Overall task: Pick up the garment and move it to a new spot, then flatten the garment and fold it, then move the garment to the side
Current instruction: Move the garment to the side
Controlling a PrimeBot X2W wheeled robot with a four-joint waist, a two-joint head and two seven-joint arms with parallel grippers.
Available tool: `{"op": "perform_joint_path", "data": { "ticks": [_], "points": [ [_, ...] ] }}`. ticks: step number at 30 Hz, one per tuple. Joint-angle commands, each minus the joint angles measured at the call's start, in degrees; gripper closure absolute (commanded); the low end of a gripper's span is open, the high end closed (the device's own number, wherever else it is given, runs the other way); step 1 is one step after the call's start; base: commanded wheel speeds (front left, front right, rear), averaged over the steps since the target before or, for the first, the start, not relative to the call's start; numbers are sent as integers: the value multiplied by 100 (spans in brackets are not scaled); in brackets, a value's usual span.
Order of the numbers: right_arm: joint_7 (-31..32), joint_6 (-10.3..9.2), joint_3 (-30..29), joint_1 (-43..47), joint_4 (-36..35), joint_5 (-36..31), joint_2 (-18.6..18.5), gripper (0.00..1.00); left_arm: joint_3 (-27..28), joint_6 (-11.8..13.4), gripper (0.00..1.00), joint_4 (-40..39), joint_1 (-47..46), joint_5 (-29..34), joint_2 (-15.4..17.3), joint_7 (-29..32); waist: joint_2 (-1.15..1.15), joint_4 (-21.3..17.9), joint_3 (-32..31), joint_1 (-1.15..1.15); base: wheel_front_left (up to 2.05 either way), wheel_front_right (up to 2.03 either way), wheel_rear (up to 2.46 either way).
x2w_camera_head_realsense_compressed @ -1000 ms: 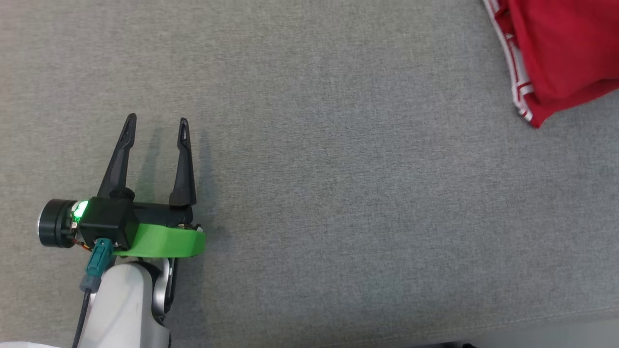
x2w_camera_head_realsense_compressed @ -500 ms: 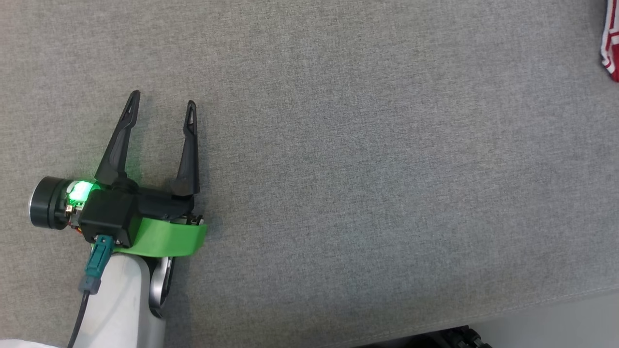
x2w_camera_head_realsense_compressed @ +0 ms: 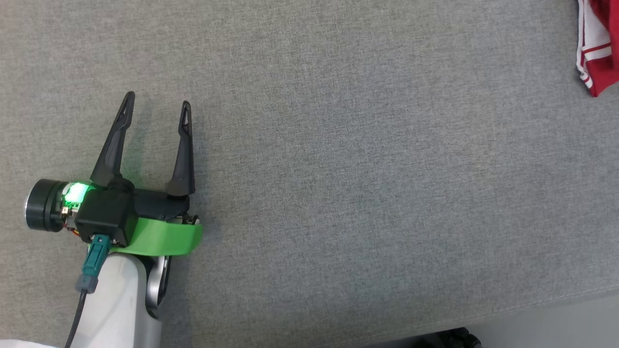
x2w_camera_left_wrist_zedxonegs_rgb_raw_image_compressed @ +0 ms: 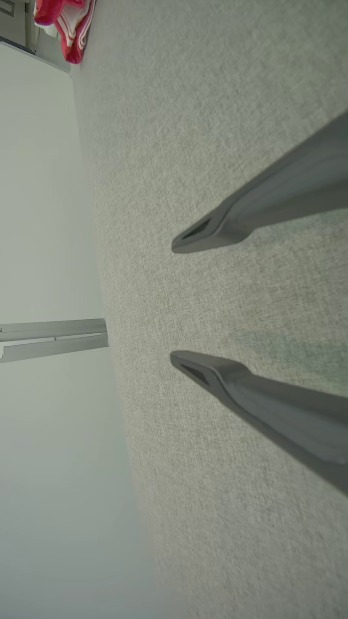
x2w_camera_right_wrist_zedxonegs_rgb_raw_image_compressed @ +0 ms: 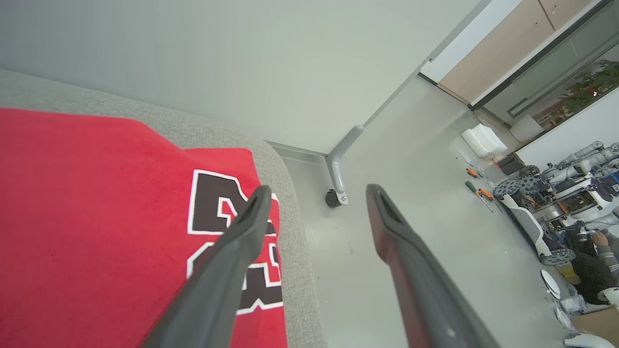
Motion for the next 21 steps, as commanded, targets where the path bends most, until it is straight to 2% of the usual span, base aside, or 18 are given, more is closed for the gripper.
{"op": "perform_joint_path", "data": {
  "ticks": [1, 6, 11, 21],
  "points": [
    [-36, -13, 0, -81, -55, -38, 144, 0, 47, 38, 0, 45, 67, -86, 17, 3, 0, -4, -247, 0, 0, 0, 0],
    [-48, -14, -131, -71, -529, -251, 341, 0, 125, 57, 0, 214, 254, -193, -34, 2, 0, 36, -703, 0, 0, 0, 0],
    [-48, -14, -495, 422, -1257, -541, 672, 0, 246, 91, 0, 320, 531, -321, -95, 2, 0, 151, -1210, 0, 0, 0, 0],
    [-47, -13, -1590, 2192, -2670, -1162, 1677, 0, 553, 71, 0, 461, 1145, -460, -185, 3, 0, 423, -2093, 0, 0, 0, 0]
  ]
}}
